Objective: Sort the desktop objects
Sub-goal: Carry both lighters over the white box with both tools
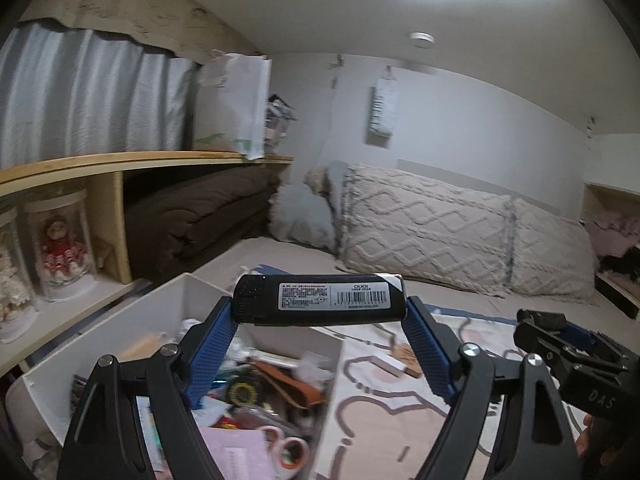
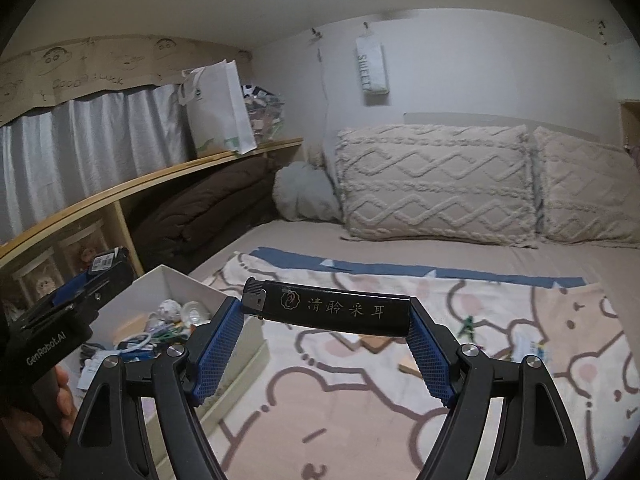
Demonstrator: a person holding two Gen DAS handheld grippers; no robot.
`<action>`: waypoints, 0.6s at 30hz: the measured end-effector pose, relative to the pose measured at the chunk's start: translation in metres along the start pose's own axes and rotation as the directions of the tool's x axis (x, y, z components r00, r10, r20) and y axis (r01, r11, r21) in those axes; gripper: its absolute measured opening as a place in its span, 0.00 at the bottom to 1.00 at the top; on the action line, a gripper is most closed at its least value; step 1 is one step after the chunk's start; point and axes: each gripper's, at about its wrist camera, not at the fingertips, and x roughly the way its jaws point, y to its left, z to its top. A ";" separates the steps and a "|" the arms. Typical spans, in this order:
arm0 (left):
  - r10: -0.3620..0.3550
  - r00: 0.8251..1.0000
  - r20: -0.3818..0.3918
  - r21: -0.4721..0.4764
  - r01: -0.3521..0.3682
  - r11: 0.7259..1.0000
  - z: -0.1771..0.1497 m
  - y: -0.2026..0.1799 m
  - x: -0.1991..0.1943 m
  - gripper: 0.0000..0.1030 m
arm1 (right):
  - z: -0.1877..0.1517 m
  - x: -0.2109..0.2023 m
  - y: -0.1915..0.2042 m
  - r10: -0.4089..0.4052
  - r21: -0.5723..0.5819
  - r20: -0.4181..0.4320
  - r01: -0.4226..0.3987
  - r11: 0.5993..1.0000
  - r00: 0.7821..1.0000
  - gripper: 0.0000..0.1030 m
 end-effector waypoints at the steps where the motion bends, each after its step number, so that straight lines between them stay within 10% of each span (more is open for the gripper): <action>1: 0.012 1.000 0.002 -0.004 -0.012 1.000 0.000 0.005 -0.001 0.81 | 0.000 0.003 0.003 0.006 -0.002 -0.003 -0.006 1.000 1.000 0.79; 18: 0.192 0.981 -0.021 -0.138 -0.193 0.971 -0.005 0.092 0.002 0.81 | 0.002 0.046 0.074 0.116 -0.067 -0.069 -0.120 0.990 0.991 0.79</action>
